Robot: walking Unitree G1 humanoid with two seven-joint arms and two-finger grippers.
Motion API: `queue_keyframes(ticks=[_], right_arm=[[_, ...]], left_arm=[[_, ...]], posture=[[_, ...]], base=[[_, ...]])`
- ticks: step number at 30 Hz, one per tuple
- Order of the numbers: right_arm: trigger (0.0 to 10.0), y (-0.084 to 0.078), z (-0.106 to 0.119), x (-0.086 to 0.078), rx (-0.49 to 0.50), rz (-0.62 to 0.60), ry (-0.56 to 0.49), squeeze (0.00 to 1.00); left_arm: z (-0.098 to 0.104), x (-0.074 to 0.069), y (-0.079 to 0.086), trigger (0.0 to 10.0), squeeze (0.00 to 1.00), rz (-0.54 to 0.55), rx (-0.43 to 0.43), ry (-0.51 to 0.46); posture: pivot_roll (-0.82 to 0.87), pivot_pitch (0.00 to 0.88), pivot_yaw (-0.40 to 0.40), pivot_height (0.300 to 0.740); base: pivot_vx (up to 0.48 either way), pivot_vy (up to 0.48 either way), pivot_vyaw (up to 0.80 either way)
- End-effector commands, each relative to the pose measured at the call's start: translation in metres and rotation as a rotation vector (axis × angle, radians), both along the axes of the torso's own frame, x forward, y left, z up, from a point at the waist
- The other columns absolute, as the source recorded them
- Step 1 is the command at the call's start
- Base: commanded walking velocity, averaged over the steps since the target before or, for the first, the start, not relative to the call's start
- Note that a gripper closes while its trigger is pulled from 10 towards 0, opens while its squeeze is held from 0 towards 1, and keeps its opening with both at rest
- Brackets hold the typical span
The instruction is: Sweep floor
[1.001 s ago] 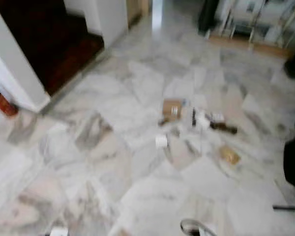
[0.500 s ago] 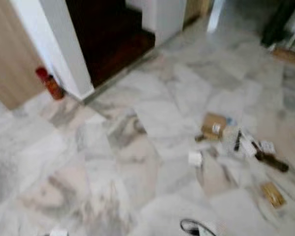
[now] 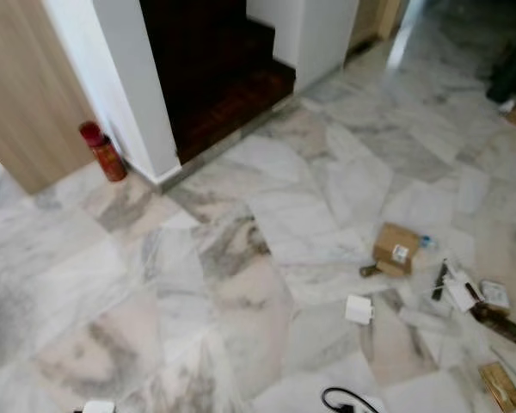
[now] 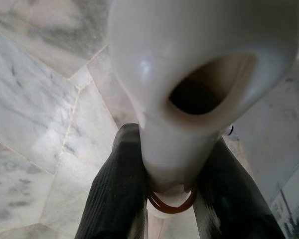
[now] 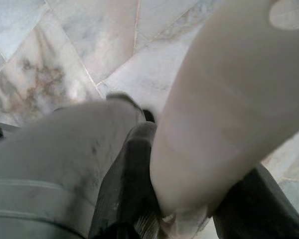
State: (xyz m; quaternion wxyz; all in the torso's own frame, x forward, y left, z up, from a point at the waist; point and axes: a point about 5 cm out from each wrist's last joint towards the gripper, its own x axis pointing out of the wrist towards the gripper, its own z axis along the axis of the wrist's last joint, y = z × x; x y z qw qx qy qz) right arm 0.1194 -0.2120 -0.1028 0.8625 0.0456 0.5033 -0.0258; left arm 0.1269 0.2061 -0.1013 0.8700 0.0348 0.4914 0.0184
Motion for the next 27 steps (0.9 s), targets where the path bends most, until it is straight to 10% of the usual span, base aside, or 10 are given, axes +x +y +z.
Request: queue_keyframes(ticks=[1,27], right_arm=[[10.0,-0.0047,-0.0018,-0.0082,-0.002,-0.016,0.029,0.00],[10.0,-0.0051,-0.0020,-0.0083,-0.021,0.003,0.042,0.00]], left_arm=[[-0.0049,-0.0077,-0.0165,10.0,0.00,-0.020,-0.055,0.029],[-0.0049,-0.0074,-0.0172,10.0,0.00,-0.034,-0.073,0.033]], posture=[[0.03,0.161,-0.010,0.740],[0.04,0.159,-0.010,0.740]], base=[[0.274,0.000,-0.80],[0.221,0.000,-0.80]])
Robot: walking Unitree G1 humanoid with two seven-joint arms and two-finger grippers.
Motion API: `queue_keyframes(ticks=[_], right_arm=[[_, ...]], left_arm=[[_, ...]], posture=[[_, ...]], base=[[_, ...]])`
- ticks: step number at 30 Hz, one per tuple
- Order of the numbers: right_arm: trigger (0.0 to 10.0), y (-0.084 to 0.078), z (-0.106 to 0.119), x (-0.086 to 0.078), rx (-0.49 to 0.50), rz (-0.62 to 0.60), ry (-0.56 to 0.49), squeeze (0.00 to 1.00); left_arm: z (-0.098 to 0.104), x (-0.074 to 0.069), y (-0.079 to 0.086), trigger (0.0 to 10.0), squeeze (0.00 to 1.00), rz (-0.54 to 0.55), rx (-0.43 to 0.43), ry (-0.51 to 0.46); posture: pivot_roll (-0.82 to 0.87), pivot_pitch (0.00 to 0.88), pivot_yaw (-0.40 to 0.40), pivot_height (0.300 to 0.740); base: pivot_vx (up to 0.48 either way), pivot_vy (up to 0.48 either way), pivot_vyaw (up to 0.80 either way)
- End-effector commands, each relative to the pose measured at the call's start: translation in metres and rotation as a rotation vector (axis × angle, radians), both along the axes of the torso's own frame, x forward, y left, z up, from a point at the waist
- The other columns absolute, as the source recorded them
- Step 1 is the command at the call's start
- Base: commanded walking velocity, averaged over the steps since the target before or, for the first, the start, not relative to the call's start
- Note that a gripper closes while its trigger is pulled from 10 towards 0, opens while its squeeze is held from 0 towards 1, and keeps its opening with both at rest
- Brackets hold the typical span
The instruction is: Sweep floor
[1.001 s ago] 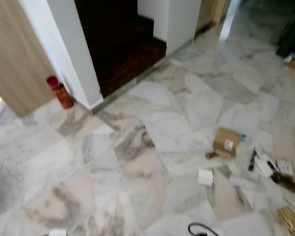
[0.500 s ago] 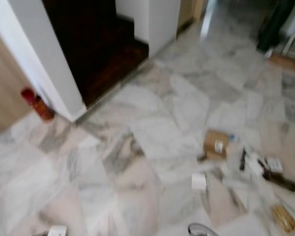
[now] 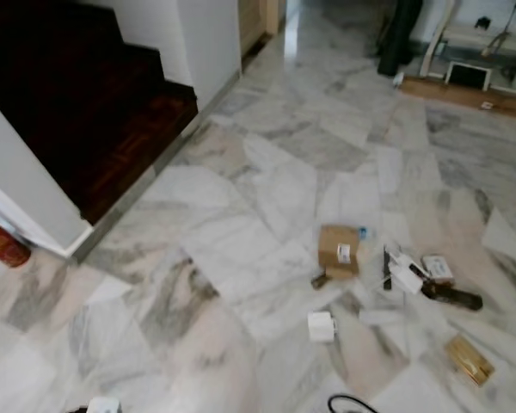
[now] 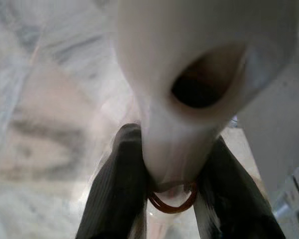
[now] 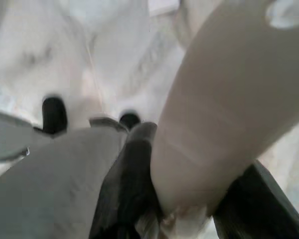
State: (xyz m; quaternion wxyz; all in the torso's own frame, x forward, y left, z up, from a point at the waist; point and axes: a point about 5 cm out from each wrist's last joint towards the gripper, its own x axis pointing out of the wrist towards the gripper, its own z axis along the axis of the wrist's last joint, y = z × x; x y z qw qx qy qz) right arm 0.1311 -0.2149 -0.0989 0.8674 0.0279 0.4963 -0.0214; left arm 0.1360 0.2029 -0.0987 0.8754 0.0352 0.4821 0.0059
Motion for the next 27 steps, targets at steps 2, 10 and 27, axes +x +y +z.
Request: queue_keyframes(ticks=[2,10,27], right_arm=[[10.0,-0.0022,-0.0060,-0.0200,0.004,-0.023,0.058,0.00],[10.0,-0.0021,-0.0059,-0.0198,0.004,-0.021,0.058,0.00],[10.0,-0.0020,-0.0060,-0.0201,0.002,-0.013,0.059,0.00]], left_arm=[[-0.0075,-0.0165,-0.0140,10.0,0.00,-0.008,-0.062,0.053],[-0.0074,-0.0162,-0.0141,10.0,0.00,-0.013,-0.062,0.054],[-0.0070,-0.0158,-0.0129,10.0,0.00,-0.029,-0.038,0.047]], posture=[[0.04,0.159,-0.010,0.740],[0.04,0.154,-0.009,0.740],[0.04,0.155,-0.013,0.740]], base=[[0.000,0.000,-0.80],[0.000,0.000,-0.80],[0.000,0.000,-0.80]])
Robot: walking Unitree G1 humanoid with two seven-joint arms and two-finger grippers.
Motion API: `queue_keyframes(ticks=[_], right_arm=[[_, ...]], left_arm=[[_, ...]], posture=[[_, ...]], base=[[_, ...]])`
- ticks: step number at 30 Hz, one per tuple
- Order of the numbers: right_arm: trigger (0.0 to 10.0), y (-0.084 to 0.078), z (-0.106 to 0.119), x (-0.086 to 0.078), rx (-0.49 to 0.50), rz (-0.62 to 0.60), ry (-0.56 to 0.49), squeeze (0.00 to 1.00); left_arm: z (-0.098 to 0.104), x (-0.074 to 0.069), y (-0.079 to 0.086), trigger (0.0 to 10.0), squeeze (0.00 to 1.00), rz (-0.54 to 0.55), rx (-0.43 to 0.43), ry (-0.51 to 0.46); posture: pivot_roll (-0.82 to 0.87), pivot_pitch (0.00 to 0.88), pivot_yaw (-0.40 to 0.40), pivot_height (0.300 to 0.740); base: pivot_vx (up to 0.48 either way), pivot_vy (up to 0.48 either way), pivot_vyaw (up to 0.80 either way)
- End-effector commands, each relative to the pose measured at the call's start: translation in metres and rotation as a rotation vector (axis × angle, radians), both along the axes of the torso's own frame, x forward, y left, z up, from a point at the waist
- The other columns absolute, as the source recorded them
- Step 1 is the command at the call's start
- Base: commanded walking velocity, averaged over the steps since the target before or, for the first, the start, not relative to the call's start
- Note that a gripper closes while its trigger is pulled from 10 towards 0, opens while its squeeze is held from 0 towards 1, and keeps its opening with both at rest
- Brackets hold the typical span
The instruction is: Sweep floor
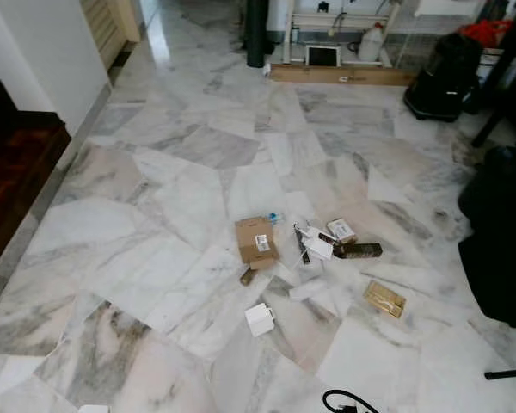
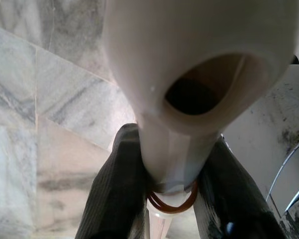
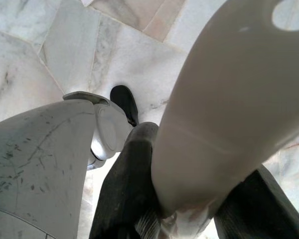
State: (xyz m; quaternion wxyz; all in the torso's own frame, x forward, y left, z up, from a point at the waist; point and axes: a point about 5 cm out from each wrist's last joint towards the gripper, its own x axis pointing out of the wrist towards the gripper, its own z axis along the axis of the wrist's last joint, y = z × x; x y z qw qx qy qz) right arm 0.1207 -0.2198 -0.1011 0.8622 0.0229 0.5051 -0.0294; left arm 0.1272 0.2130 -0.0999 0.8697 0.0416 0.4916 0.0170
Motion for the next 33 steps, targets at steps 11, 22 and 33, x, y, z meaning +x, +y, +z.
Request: queue_keyframes(ticks=[11,22,33], right_arm=[[10.0,0.003,-0.004,-0.010,0.021,-0.003,0.039,0.00],[10.0,0.002,-0.004,-0.010,0.028,-0.018,0.030,0.00],[10.0,0.003,-0.003,-0.010,0.034,-0.029,0.021,0.00]], left_arm=[[-0.006,-0.007,-0.024,10.0,0.00,-0.030,-0.068,0.022],[0.005,0.019,-0.005,10.0,0.00,-0.033,-0.046,-0.021],[0.004,0.016,0.000,10.0,0.00,-0.012,-0.040,0.009]], posture=[[0.04,0.158,-0.015,0.740],[0.04,0.159,-0.018,0.740],[0.04,0.159,-0.016,0.740]], base=[[0.000,0.000,-0.80],[0.000,-0.089,-0.65],[0.000,0.000,0.00]])
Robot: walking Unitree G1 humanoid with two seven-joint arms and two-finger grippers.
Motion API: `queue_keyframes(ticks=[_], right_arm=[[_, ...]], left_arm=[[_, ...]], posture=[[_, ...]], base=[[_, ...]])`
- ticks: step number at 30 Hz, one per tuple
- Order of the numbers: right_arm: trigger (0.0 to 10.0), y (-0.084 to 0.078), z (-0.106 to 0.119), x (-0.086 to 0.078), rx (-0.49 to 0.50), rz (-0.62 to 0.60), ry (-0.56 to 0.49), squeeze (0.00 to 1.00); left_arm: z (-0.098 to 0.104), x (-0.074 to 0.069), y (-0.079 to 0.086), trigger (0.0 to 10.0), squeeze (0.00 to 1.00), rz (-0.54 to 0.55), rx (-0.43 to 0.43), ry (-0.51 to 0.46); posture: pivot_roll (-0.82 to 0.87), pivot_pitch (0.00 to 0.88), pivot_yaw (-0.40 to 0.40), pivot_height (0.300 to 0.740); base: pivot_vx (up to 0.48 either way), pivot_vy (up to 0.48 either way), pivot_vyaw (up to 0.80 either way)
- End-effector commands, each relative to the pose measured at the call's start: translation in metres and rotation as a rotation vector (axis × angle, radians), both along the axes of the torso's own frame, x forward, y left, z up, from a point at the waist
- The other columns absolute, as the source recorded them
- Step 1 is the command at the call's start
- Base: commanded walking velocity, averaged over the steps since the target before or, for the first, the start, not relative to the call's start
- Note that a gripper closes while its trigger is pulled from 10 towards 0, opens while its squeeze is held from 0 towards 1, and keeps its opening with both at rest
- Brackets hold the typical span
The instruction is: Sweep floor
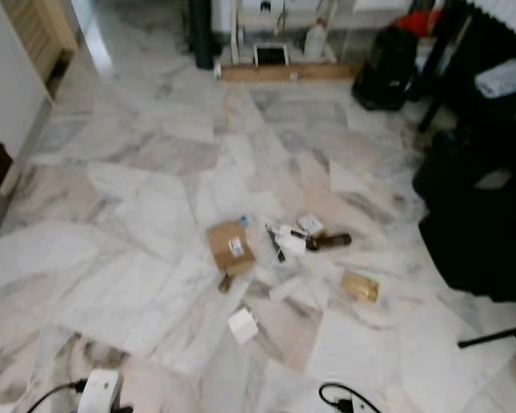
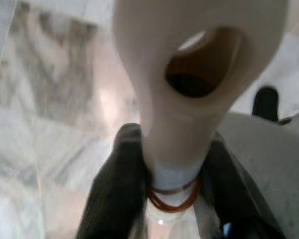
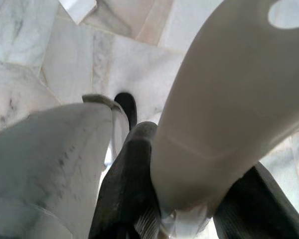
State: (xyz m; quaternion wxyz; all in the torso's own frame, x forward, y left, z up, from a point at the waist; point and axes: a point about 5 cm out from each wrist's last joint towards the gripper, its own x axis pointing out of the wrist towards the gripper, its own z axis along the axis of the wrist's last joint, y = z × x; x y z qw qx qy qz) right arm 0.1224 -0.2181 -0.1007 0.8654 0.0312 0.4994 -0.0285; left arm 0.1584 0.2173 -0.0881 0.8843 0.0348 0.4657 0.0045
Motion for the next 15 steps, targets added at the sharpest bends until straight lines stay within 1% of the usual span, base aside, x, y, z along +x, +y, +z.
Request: queue_keyframes(ticks=[1,3,4,5,8,11,13,14,15], right_arm=[[10.0,0.001,-0.004,-0.011,0.022,-0.027,0.031,0.00],[10.0,0.001,-0.004,-0.011,0.021,-0.030,0.028,0.00],[10.0,0.000,-0.003,-0.011,0.018,-0.027,0.026,0.00],[10.0,0.000,-0.003,-0.010,0.014,-0.024,0.026,0.00],[10.0,-0.001,-0.003,-0.010,0.003,-0.024,0.027,0.00],[10.0,-0.002,-0.003,-0.010,-0.011,-0.028,0.026,0.00],[10.0,-0.003,-0.002,-0.009,-0.023,-0.028,0.022,0.00],[10.0,-0.003,-0.002,-0.009,-0.023,-0.028,0.022,0.00],[10.0,-0.004,-0.002,-0.009,-0.035,-0.027,0.017,0.00]], left_arm=[[-0.006,-0.013,-0.003,10.0,0.00,0.006,-0.017,0.062],[-0.005,-0.011,-0.001,10.0,0.00,0.008,-0.019,0.055],[-0.004,-0.011,0.005,10.0,0.00,0.017,-0.025,0.044],[-0.003,-0.011,0.007,10.0,0.00,0.018,-0.025,0.042],[-0.003,-0.012,0.011,10.0,0.00,0.018,-0.022,0.043],[-0.004,-0.013,0.006,10.0,0.00,0.015,-0.018,0.044],[-0.006,-0.010,-0.007,10.0,0.00,0.018,-0.017,0.034],[-0.006,-0.010,-0.007,10.0,0.00,0.018,-0.017,0.034],[-0.006,-0.008,-0.015,10.0,0.00,0.036,-0.016,0.019]], posture=[[0.04,0.159,-0.016,0.740],[0.04,0.156,-0.017,0.740],[0.04,0.154,-0.018,0.740],[0.04,0.154,-0.018,0.740],[0.04,0.152,-0.022,0.740],[0.04,0.150,-0.023,0.740],[0.03,0.147,-0.027,0.740],[0.03,0.147,-0.027,0.740],[0.04,0.146,-0.028,0.740]], base=[[0.000,0.000,0.00],[0.000,0.000,0.00],[0.000,0.000,0.00],[0.000,0.000,0.00],[0.000,0.000,0.00],[0.000,0.000,0.00],[0.000,0.000,0.00],[0.000,0.000,0.00],[0.000,0.000,0.00]])
